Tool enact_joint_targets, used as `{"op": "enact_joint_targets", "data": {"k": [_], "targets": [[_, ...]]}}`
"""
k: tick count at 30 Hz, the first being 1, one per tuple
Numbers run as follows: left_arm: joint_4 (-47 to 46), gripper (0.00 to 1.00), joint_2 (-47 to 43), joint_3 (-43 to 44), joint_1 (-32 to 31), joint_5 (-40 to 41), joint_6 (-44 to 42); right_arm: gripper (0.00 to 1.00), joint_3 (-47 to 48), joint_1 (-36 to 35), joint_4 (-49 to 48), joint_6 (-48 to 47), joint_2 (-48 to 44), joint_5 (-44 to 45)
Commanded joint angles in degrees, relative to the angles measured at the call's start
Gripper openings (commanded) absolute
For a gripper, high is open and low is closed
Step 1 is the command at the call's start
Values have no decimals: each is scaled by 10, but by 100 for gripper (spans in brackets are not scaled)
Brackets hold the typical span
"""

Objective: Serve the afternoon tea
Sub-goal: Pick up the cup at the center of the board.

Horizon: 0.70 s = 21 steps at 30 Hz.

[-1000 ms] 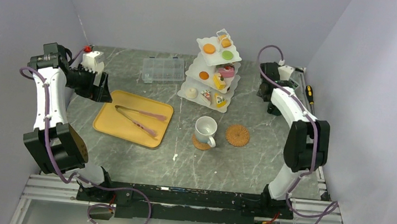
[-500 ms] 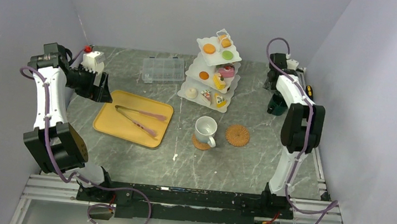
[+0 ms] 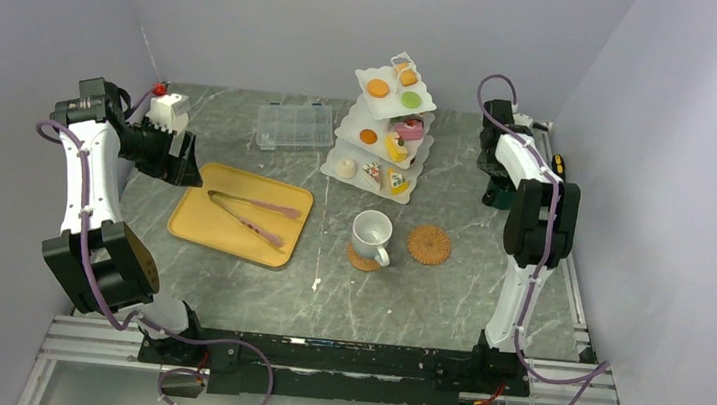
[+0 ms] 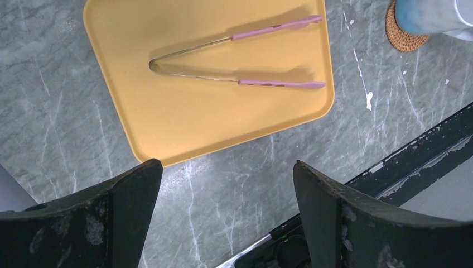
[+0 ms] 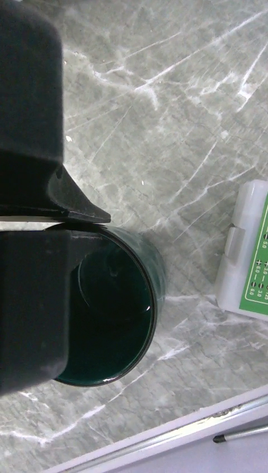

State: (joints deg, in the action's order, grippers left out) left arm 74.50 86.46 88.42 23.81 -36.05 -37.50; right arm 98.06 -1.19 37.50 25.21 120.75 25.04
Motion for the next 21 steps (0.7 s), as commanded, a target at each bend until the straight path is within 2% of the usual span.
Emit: {"op": "enact_joint_targets", "data": {"k": [1, 5, 9, 12, 17, 21], "targets": [[8, 93, -9, 21, 1, -4, -12, 0, 17, 3, 12, -9, 6, 33], [16, 93, -8, 24, 1, -7, -19, 0, -7, 3, 11, -10, -32, 43], [18, 93, -4, 26, 1, -4, -21, 0, -56, -6, 2, -7, -131, 32], [32, 93, -3, 33, 2, -11, -26, 0, -93, -39, 8, -12, -215, 25], [30, 93, -11, 16, 1, -14, -32, 0, -144, -177, 43, -35, -354, 81], [44, 93, -4, 21, 1, -14, -42, 0, -129, -318, 122, -16, -417, 116]]}}
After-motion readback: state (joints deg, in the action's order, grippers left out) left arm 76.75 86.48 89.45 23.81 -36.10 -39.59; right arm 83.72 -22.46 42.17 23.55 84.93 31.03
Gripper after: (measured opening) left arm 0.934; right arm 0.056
